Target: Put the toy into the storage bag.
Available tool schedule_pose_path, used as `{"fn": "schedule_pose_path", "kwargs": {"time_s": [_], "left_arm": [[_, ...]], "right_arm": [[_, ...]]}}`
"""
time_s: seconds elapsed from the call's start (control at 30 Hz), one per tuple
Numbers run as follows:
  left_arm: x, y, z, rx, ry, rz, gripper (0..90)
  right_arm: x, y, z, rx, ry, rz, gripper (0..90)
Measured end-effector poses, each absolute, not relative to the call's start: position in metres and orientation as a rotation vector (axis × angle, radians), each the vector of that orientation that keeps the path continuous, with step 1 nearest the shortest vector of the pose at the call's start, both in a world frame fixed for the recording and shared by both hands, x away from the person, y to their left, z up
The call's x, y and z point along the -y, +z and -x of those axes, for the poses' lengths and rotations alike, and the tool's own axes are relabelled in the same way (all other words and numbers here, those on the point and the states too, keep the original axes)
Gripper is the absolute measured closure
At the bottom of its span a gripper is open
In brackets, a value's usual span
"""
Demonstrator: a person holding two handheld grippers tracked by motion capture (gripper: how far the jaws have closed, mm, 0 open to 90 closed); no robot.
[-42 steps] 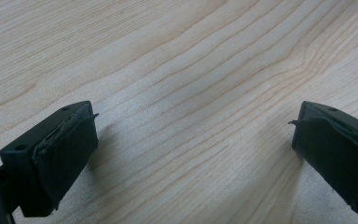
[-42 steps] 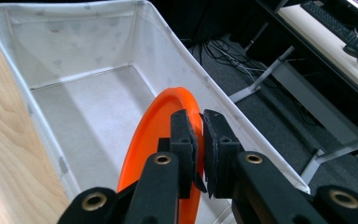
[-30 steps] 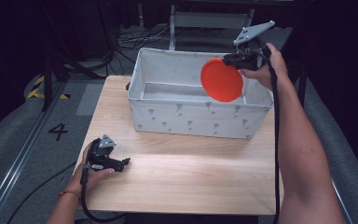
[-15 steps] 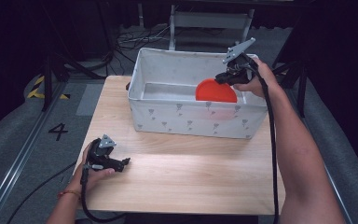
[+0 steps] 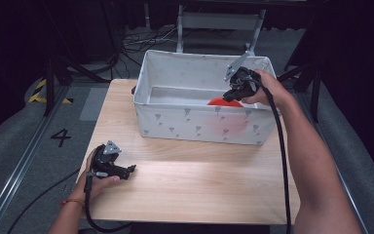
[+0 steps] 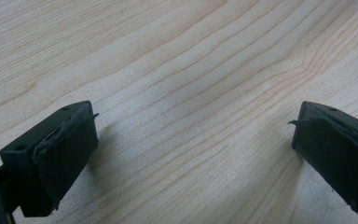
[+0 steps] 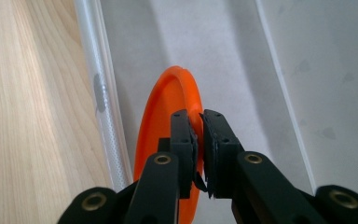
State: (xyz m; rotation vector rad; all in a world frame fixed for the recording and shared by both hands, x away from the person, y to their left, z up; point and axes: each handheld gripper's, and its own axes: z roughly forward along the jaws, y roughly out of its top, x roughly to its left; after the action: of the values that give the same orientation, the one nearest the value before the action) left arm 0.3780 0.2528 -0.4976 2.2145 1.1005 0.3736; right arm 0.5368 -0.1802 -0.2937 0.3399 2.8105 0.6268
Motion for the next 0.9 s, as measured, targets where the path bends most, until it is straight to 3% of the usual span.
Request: {"fn": "schedule_pose_path", "kwargs": {"time_s": [0.5,0.6,0.8,0.9], "left_arm": [[-0.253,-0.498,-0.378,-1.099,0.373,-2.215,0.6],[-0.253,-0.497,-0.378,-1.098,0.373,-2.217,0.6],[-0.253,-0.498,-0.378,-1.098,0.378,-2.214,0.6],[-0.253,-0.497,-0.378,-1.097,0.384,-2.217,0.6]], "right_arm": [[0.171,-0.309,-0.538,-2.899,0.389,-0.310,83.0],[0.171,-0.311,-0.539,-2.893,0.377,-0.328,78.9],[0.175,-0.305,-0.538,-2.835,0.430,-0.374,76.9],[0.188,-0.297,-0.534,-2.762,0.622,-0.443,72.8]]}}
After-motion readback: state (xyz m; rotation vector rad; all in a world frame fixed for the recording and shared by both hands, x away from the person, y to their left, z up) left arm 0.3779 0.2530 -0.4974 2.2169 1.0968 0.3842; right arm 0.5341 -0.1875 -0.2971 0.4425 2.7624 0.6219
